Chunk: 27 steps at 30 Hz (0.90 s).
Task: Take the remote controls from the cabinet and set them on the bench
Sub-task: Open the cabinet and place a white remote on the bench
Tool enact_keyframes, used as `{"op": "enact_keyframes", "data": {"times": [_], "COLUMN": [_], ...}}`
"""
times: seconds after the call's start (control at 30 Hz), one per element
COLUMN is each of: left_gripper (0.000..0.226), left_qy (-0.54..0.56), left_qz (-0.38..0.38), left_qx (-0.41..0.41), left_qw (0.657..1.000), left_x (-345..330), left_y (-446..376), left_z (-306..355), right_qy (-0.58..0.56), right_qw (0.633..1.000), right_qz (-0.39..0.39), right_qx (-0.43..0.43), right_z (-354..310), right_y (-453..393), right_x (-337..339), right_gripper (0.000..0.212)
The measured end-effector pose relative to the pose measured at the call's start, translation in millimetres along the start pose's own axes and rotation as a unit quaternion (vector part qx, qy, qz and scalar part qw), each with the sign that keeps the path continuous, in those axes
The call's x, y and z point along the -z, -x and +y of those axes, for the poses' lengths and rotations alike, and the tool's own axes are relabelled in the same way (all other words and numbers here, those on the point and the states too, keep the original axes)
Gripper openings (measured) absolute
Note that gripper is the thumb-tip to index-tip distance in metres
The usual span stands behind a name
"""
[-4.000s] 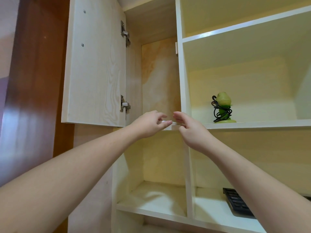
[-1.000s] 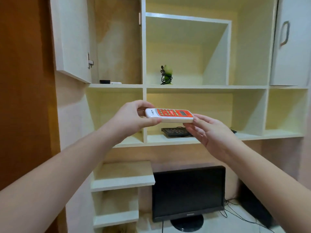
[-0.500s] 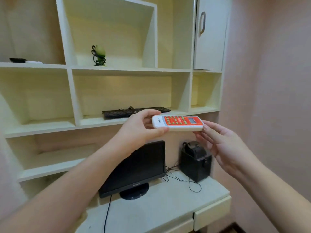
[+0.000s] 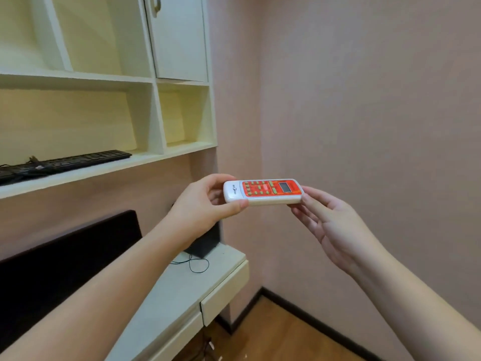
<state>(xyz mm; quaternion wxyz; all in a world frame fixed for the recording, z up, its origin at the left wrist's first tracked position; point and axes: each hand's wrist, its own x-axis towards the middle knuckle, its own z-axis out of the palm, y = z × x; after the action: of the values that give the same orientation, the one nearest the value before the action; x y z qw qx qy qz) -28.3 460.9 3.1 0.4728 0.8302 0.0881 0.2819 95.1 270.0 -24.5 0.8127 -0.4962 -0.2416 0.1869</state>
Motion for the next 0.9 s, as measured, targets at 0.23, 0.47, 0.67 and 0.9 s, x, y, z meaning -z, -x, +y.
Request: {"op": "enact_keyframes", "data": {"times": [0.23,0.47,0.67,0.9], "left_gripper": [0.045,0.044,0.042,0.042], "left_qy": [0.048,0.104,0.145,0.173], "left_qz": [-0.102,-0.23,-0.347,-0.465], "left_qx": [-0.041,-0.075,-0.101,-0.135], "left_qw": [0.993,0.965,0.921,0.858], "left_x": [-63,-133,-217,-325], "left_y": [-51,-81,-80,-45], "left_z": [-16,-29,-21,26], "right_qy": [0.038,0.096,0.127,0.155], "right_qw": [0.993,0.966,0.924,0.861], "right_qz": [0.107,0.235,0.355,0.475], "right_qx": [0.043,0.052,0.065,0.098], "right_z": [-11,-9,-12,-32], "right_y": [6,35,86,170], "right_x": [51,95,141,198], "right_gripper": [0.024,0.027,0.028,0.022]}}
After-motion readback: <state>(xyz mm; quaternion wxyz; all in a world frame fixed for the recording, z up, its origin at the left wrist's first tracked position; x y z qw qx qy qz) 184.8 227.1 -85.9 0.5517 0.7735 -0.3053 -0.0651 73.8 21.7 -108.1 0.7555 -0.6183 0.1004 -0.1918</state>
